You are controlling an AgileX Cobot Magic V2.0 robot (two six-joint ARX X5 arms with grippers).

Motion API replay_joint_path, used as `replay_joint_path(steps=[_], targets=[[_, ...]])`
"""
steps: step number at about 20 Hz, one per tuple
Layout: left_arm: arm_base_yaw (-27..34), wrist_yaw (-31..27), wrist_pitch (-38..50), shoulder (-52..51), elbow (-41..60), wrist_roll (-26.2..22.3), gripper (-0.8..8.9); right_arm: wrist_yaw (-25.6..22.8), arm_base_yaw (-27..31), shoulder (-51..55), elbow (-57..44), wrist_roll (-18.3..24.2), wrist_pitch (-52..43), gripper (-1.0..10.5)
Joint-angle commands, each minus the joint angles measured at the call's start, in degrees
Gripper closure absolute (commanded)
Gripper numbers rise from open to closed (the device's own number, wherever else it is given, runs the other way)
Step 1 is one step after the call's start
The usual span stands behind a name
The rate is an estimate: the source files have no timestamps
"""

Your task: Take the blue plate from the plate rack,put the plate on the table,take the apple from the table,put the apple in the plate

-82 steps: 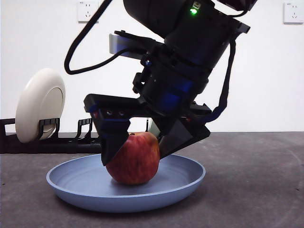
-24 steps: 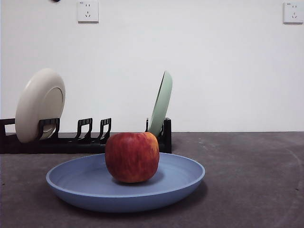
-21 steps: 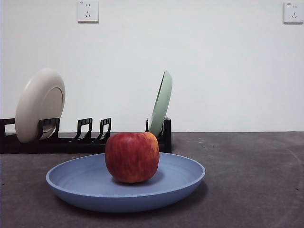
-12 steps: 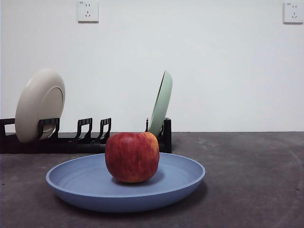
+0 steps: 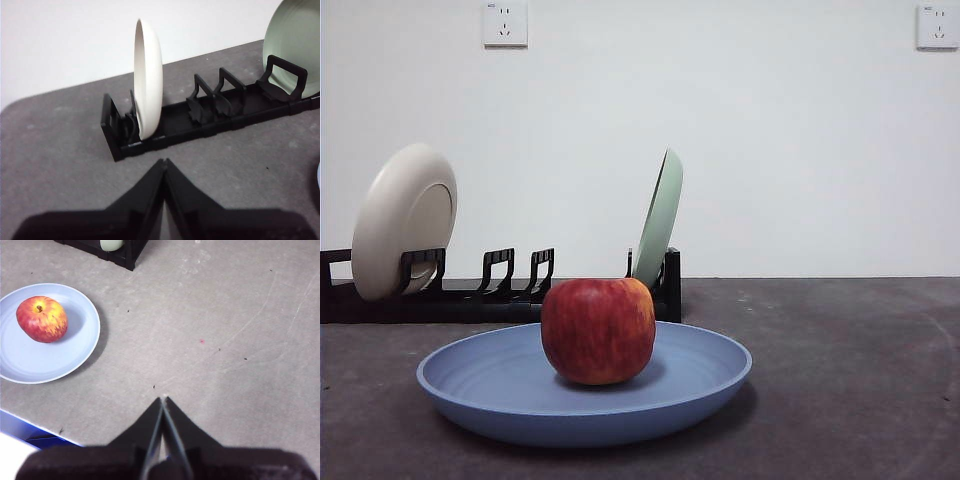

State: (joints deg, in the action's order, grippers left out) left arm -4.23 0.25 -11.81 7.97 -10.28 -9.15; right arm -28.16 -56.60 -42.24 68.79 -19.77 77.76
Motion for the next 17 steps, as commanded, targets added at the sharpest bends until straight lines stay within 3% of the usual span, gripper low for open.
replay_joint_path(steps=[1,7,17], targets=[[0.2,0.17,0.76,-3.82,3.28,2.97,8.17,-0.22,-0.04,0.0,0.07,-0.66,1.2,9.5],[1.46,-0.04,1.25,-7.74,9.4,5.81,8.18,-0.22,-0.04,0.0,0.04,-0.66,1.2,9.5],[1.68,-0.02,2.21,-7.56,9.79,5.77,8.17,-0.39,-0.04,0.0,0.04,-0.66,1.2,9.5]])
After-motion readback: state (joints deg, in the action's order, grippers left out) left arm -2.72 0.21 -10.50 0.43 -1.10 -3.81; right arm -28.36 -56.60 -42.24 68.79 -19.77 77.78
